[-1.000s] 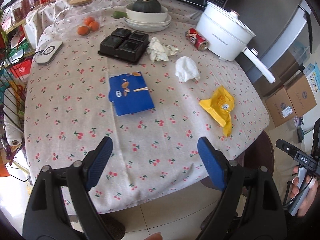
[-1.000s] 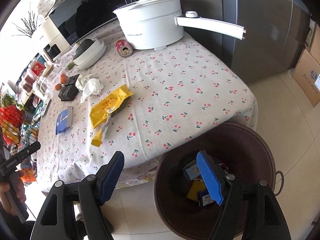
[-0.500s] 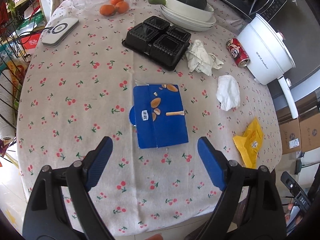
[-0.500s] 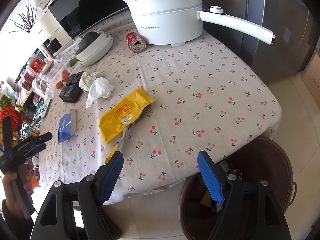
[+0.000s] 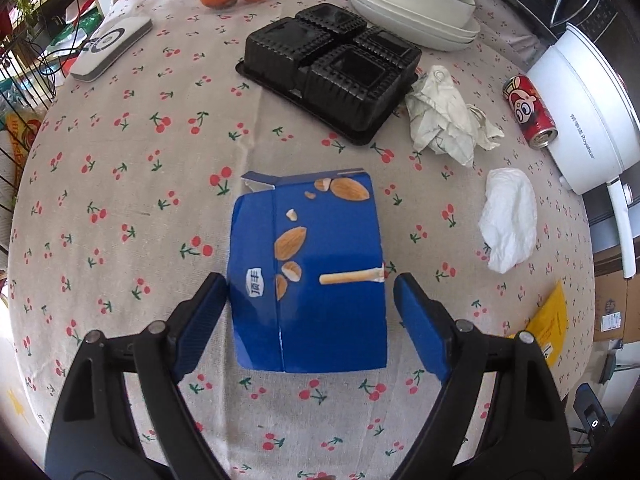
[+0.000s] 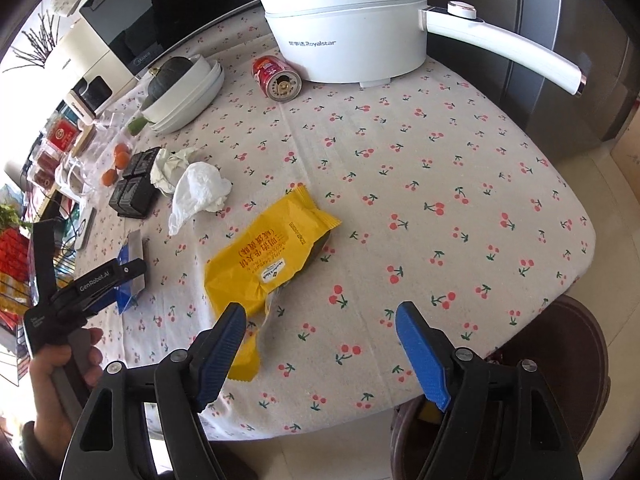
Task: Collect trash
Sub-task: 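Move both open tools back over the table toward the blue box and yellow bag, then grasp the yellow snack bag with the right tool while the left tool grasps the blue box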
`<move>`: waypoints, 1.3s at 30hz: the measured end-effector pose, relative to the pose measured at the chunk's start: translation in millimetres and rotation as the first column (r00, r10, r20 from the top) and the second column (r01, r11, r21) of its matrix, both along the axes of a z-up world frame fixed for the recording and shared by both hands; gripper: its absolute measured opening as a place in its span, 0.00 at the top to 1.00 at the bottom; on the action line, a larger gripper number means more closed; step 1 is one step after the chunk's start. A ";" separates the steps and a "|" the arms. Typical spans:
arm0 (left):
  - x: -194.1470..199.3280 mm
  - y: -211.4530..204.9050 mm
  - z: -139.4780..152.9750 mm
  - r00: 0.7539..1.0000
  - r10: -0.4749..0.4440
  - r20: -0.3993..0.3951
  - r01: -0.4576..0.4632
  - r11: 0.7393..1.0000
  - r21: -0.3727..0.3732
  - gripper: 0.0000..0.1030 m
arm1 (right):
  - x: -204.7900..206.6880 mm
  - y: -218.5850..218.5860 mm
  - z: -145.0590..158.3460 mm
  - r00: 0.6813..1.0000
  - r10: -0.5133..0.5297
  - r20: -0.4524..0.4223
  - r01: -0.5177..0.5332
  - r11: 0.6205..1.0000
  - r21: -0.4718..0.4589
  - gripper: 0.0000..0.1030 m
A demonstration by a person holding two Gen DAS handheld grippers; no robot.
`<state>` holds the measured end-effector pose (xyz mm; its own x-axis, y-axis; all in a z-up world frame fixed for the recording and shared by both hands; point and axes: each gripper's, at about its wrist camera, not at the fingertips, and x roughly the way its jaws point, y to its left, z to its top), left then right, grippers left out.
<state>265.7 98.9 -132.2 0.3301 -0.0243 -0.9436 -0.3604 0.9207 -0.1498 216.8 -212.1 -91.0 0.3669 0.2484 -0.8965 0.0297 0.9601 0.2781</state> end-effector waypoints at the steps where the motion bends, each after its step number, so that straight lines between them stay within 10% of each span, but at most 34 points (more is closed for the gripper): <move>1: 0.2 2.6 1.3 1.000 0.002 0.010 -0.002 1.000 0.006 0.25 | 2.5 2.1 -1.1 1.000 -0.004 -0.003 0.004 1.000 0.009 0.23; 15: -24.4 25.1 16.8 0.999 -0.033 0.019 0.033 0.999 -0.004 0.31 | 33.4 42.1 -23.0 0.991 -0.126 -0.033 0.129 0.989 0.068 0.20; 29: -41.9 29.8 27.4 0.998 -0.050 0.029 0.050 0.999 -0.001 0.31 | 41.5 79.2 -45.4 0.996 -0.091 -0.002 0.091 0.993 -0.080 0.19; 39: -46.8 17.0 36.6 0.996 -0.073 0.052 0.074 0.997 -0.017 0.31 | 30.5 78.6 -35.9 0.999 0.051 0.011 -0.051 0.998 -0.042 0.67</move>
